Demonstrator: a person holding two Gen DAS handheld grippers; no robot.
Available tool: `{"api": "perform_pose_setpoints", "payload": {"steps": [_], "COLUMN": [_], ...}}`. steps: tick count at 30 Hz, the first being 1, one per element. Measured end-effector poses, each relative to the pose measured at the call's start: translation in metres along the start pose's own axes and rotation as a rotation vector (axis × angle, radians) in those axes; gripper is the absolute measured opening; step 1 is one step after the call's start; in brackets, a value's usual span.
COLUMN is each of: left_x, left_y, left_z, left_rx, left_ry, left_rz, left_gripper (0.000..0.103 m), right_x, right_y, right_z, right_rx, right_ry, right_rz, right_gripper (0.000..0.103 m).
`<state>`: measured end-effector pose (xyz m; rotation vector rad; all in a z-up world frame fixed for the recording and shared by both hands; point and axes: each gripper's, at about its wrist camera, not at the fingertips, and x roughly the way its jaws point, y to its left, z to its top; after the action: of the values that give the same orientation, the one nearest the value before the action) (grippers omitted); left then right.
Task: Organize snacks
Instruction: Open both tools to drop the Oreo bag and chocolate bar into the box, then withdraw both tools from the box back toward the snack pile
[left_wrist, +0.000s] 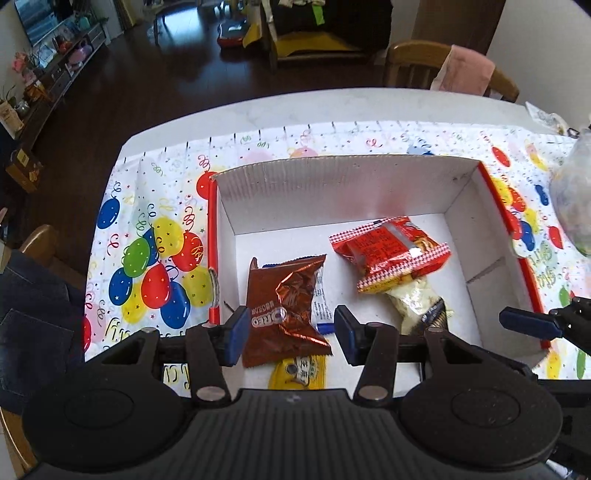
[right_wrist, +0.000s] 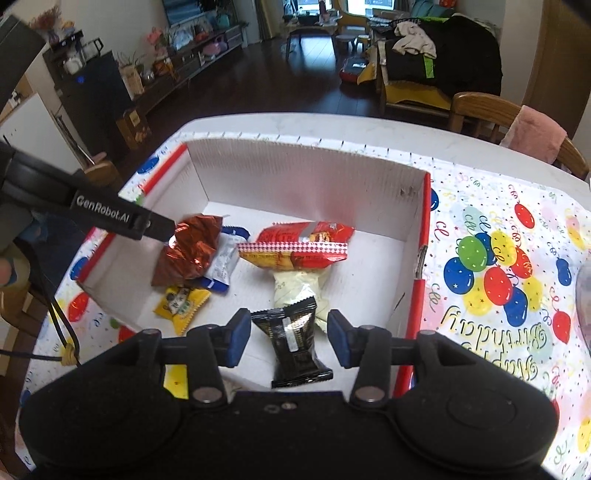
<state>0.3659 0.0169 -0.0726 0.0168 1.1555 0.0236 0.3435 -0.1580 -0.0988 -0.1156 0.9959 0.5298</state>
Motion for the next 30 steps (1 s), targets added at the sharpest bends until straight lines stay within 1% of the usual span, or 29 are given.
{"api": "perform_pose_setpoints", "payload": {"steps": [7, 10, 16, 20, 26, 30], "left_x": [-0.029, -0.04, -0.062, -0.078, -0.099, -0.109], "left_y": [0.004, 0.007, 0.012, 0.017, 0.02, 0.024], "left_z": [-0.019, -0.027, -0.044, -0.056, -0.08, -0.099], "left_rx": [0.005, 0.003, 0.006, 0.005, 0.027, 0.037], "left_ry": [-0.055, -0.078, -0.127, -0.164, -0.22, -0.248], "left_rz": [-0.026, -0.046, -0.055, -0.078, -0.099, -0.121], "left_gripper": [0.051, 0.054, 0.055, 0.059, 0.063, 0.069], "right_x": [-0.026, -0.036, -0.054, -0.065, -0.081, -0.09], "right_y": [0.013, 0.018, 0.026, 0.031, 0.04, 0.05], "right_z": [-0.007, -0.011, -0.021, -0.028, -0.041, -0.053], "right_rx": [0.03, 0.042, 0.076, 0.092, 0.101, 0.09], "right_ry": [-0.054, -0.074, -0.113, -0.133, -0.169, -0.19], "right_rz": [0.014, 0.021, 0.024, 0.032, 0.042, 0.056], "right_gripper": [0.05, 0.052, 0.062, 0.064, 0.075, 0.081]}}
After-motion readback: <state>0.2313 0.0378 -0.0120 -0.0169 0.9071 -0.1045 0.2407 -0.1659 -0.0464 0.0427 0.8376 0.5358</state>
